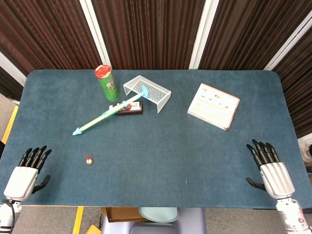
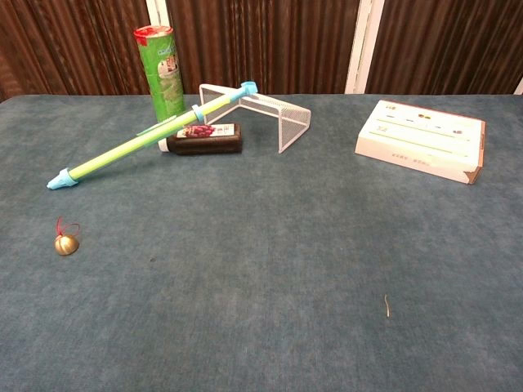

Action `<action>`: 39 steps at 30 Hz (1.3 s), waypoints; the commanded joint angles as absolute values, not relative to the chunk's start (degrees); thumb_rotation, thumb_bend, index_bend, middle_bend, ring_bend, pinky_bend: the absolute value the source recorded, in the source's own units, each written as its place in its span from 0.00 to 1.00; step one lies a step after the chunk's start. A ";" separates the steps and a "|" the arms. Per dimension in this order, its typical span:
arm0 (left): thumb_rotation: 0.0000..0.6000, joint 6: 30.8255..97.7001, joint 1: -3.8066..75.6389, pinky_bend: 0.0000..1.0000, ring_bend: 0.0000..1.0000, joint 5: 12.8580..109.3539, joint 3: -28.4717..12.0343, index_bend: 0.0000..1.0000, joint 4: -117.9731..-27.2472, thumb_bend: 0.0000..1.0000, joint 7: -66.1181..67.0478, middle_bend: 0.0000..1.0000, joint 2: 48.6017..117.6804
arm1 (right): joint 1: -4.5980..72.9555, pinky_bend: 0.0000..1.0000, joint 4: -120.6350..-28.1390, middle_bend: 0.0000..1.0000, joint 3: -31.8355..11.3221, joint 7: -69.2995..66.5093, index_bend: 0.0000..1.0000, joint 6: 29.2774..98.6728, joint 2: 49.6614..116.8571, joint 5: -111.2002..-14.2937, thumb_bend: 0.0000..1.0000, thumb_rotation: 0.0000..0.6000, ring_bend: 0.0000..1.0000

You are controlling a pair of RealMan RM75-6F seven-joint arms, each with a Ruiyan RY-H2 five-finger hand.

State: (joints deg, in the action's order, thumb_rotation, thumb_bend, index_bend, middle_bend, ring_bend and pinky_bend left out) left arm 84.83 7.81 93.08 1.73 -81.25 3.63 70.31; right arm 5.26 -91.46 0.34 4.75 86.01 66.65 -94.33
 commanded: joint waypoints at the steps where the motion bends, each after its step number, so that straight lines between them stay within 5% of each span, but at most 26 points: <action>1: 1.00 84.84 7.79 0.00 0.00 93.08 1.74 0.00 -81.34 0.37 3.71 0.00 70.29 | 5.27 0.00 -91.49 0.00 0.37 4.70 0.00 85.98 66.63 -94.37 0.18 1.00 0.00; 5: 1.00 85.21 8.02 0.04 0.00 94.19 1.90 0.00 -82.14 0.37 3.52 0.00 71.67 | 5.24 0.00 -91.84 0.00 1.04 4.39 0.00 86.03 66.35 -95.52 0.18 1.00 0.00; 7: 1.00 86.72 8.55 0.25 0.06 96.12 1.58 0.01 -81.08 0.37 1.34 0.06 73.86 | 5.16 0.00 -91.87 0.00 1.11 4.24 0.00 86.28 66.41 -95.77 0.18 1.00 0.00; 10: 1.00 88.48 9.70 0.66 0.37 98.34 0.83 0.11 -77.83 0.37 -2.36 0.37 77.82 | 5.11 0.00 -91.66 0.00 1.16 4.25 0.00 86.48 66.61 -96.07 0.18 1.00 0.00; 12: 1.00 85.54 12.18 0.92 0.69 97.75 -0.09 0.24 -74.77 0.39 -6.30 0.70 81.58 | 5.57 0.00 -91.56 0.00 1.26 4.33 0.00 85.34 66.68 -95.87 0.18 1.00 0.00; 13: 1.00 84.14 12.99 0.97 0.77 97.15 -0.30 0.28 -73.99 0.39 -8.16 0.79 82.61 | 5.63 0.00 -91.54 0.00 1.24 4.45 0.00 85.21 66.77 -95.82 0.18 1.00 0.00; 15: 1.00 80.99 14.65 1.00 0.88 95.08 -1.28 0.37 -72.34 0.40 -10.81 0.91 84.65 | 5.79 0.00 -91.47 0.00 1.24 4.89 0.00 84.74 67.05 -95.66 0.18 1.00 0.00; 19: 1.00 78.58 16.75 1.00 0.96 92.19 -3.83 0.48 -67.44 0.41 -6.71 0.98 89.34 | 6.14 0.00 -91.35 0.00 1.21 6.07 0.00 83.59 67.66 -95.07 0.18 1.00 0.00; 39: 1.00 74.98 19.95 1.00 0.98 88.42 -4.10 0.47 -57.16 0.42 -1.42 1.00 96.70 | 6.60 0.00 -91.27 0.00 0.43 6.83 0.00 82.61 68.42 -93.09 0.18 1.00 0.00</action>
State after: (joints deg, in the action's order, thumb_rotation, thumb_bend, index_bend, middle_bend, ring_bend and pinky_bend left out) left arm 74.87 19.93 88.30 -4.23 -57.12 -1.41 96.68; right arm 6.60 -91.27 0.44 6.84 82.60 68.41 -93.10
